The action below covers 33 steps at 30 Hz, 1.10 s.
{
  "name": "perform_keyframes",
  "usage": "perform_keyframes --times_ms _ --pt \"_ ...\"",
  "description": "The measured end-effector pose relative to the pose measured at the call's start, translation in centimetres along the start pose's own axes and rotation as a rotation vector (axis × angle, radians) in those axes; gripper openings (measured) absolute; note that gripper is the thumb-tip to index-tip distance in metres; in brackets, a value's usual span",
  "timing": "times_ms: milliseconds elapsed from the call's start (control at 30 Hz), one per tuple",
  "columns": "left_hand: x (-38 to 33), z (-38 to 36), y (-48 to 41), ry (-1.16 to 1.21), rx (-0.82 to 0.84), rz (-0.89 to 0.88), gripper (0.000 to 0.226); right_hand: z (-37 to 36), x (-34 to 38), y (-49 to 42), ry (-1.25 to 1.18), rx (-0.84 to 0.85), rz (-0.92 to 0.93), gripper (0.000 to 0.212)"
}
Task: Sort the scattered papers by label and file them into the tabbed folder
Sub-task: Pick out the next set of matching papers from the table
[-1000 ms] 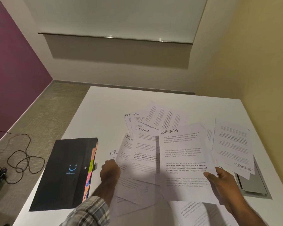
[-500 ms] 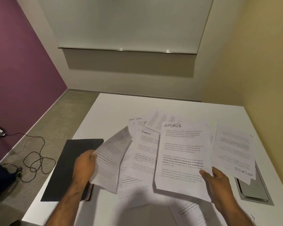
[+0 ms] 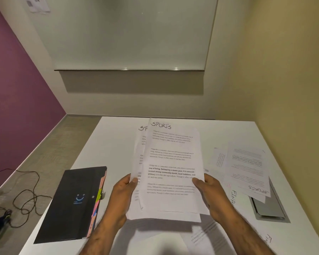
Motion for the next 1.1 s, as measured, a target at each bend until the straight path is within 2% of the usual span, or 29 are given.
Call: perform_keyframes --times_ms 67,200,333,467,600,700,767,800,833,867,933,1033,1100 --pt "0.2 -0.8 0.4 0.004 0.018 0.003 0.027 0.4 0.5 0.5 -0.014 0.03 -0.003 0.028" --pt "-0.1 -1.5 0.5 0.041 0.049 0.069 0.048 1.1 0.8 1.5 0.007 0.04 0.021 0.034" --pt "-0.6 -2.4 0.0 -0.057 0.195 0.01 0.027 1.5 0.7 2.2 0.037 0.049 0.025 0.033" --pt "0.0 -3.6 -0.4 -0.149 0.094 -0.125 0.016 1.7 0.4 2.3 0.222 0.092 0.012 0.034" --pt "3.1 -4.0 -0.4 -0.231 0.119 -0.122 0.016 2.1 -1.3 1.3 0.236 -0.038 0.021 0.027" --pt "5.5 -4.0 0.1 -0.24 0.082 -0.113 0.027 2.2 -2.7 0.9 0.213 -0.135 0.035 0.021" --pt "7.2 -4.0 0.5 -0.245 0.075 -0.057 0.012 2.3 -3.6 0.4 0.2 -0.186 0.034 0.02" --pt "7.8 -3.9 0.6 -0.25 0.047 -0.018 0.012 2.3 -4.1 0.1 0.21 -0.214 0.031 0.02" --pt "8.8 -3.7 0.3 -0.277 0.043 -0.003 0.026 2.3 -4.5 -0.1 0.22 -0.237 0.031 0.02" --pt "9.4 -3.6 0.2 -0.303 0.056 0.019 0.031 2.3 -4.9 -0.4 0.238 -0.257 0.026 0.023" --pt "9.9 -3.7 0.2 -0.273 0.065 -0.009 0.014 2.5 -5.7 -0.7 0.259 -0.276 0.001 0.031" --pt "10.6 -3.8 -0.2 -0.239 0.136 -0.041 0.028 2.8 -6.5 -1.2 0.336 -0.25 -0.038 0.043" --pt "11.5 -3.8 -0.7 -0.28 0.167 -0.008 0.025 2.8 -7.0 -1.6 0.377 -0.252 -0.053 0.049"
Point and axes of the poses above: each hand's wrist, its own y-axis away from the middle knuckle, its own z-axis out of the back of the hand, x = y × z, the point moved 2 cm from there along -y, towards the middle knuckle, and after that the axes turned 14 degrees about -z, right-handed, at the moved point
